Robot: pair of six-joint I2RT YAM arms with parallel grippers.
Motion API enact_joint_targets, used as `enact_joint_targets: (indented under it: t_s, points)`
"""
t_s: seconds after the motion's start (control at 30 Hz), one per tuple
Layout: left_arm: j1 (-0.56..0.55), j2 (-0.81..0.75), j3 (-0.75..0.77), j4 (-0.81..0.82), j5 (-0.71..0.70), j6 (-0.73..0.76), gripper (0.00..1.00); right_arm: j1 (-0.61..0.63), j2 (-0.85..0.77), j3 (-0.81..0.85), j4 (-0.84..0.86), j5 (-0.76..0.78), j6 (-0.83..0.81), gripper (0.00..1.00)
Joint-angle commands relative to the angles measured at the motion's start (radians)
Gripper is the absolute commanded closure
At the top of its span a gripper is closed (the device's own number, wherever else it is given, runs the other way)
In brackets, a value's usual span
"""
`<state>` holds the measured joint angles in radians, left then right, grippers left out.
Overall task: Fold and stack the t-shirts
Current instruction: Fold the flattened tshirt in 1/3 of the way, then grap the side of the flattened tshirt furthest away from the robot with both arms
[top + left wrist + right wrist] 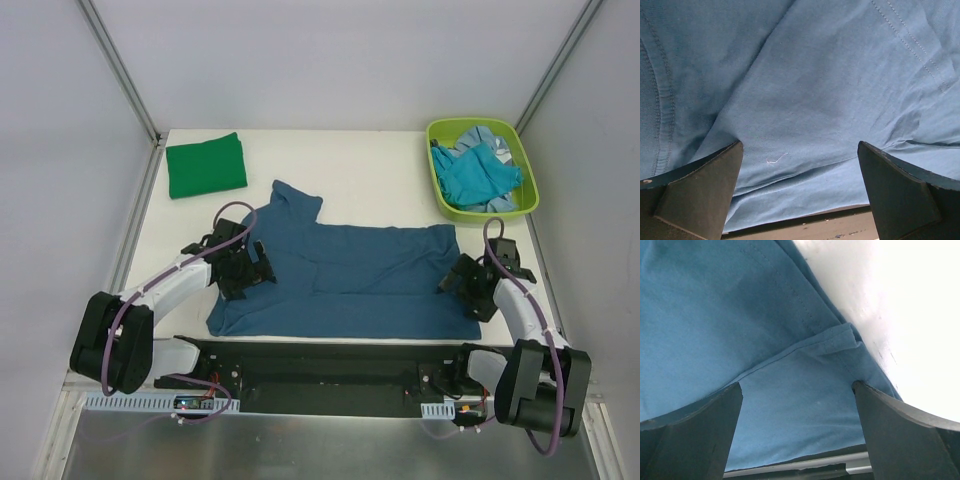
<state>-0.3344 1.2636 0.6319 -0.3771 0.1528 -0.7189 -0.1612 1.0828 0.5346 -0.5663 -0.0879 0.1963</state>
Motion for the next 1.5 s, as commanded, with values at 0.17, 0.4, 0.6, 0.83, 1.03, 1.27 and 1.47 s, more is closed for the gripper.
enact_joint_targets:
  t_s: [0.17,0.4,0.6,0.83,1.03,1.27,1.47]
  points:
    - [-0.005,-0.081,0.066,-0.091,-0.021,0.027,0.01,-0.031,-0.075,0.073,-0.049,-0.036,-0.078,0.04]
    - [-0.005,-0.003,0.38,-0.04,-0.147,0.059,0.01,-0.029,-0.181,0.14,-0.027,-0.055,-0.046,0.04]
    - [-0.002,0.382,0.757,-0.046,-0.036,0.18,0.01,-0.031,-0.173,0.151,-0.009,-0.044,-0.046,0.04]
    - [-0.002,0.75,1.072,-0.094,0.071,0.222,0.01,-0.031,-0.139,0.145,-0.015,-0.03,-0.077,0.04]
    - [-0.003,0.988,1.271,-0.098,0.116,0.213,0.01,-0.031,-0.116,0.14,-0.004,-0.041,-0.077,0.04]
    - [-0.002,1.112,1.396,-0.12,0.134,0.208,0.01,-0.031,-0.096,0.143,-0.003,-0.044,-0.093,0.04]
    - [0.009,1.041,1.421,-0.141,0.123,0.347,0.01,-0.029,-0.098,0.159,-0.004,-0.038,-0.11,0.04]
